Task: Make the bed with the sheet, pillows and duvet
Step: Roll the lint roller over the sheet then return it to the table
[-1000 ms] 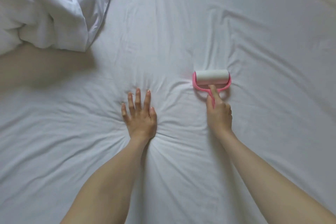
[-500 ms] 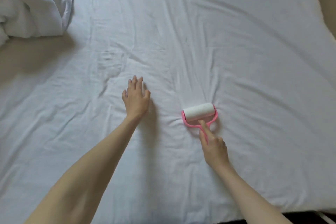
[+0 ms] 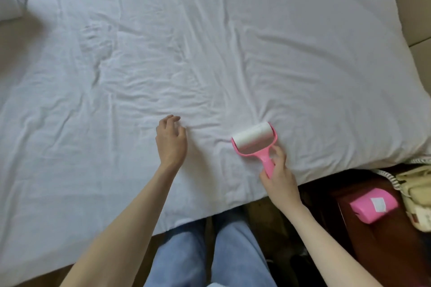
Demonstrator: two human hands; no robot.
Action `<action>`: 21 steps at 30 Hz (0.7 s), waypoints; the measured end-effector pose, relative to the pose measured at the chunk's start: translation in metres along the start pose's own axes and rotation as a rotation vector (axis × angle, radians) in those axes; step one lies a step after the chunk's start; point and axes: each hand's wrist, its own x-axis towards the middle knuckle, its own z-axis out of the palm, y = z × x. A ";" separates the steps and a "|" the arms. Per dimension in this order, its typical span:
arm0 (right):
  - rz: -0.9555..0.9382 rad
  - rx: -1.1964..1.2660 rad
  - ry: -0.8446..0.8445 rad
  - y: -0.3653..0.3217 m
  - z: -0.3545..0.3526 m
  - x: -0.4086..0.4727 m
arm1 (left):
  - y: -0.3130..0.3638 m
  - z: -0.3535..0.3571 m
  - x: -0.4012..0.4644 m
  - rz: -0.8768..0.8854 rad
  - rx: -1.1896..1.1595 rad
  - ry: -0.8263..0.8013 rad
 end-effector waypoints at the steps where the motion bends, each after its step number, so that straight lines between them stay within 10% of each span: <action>1: 0.036 0.008 0.049 0.007 -0.002 -0.006 | 0.001 0.001 -0.006 -0.004 0.004 -0.008; 10: 0.414 0.408 -0.047 0.043 -0.019 -0.023 | 0.022 0.015 -0.029 -0.011 -0.023 -0.076; 21: 0.262 0.139 -0.008 -0.002 -0.031 0.086 | 0.031 0.028 -0.029 -0.027 0.012 -0.135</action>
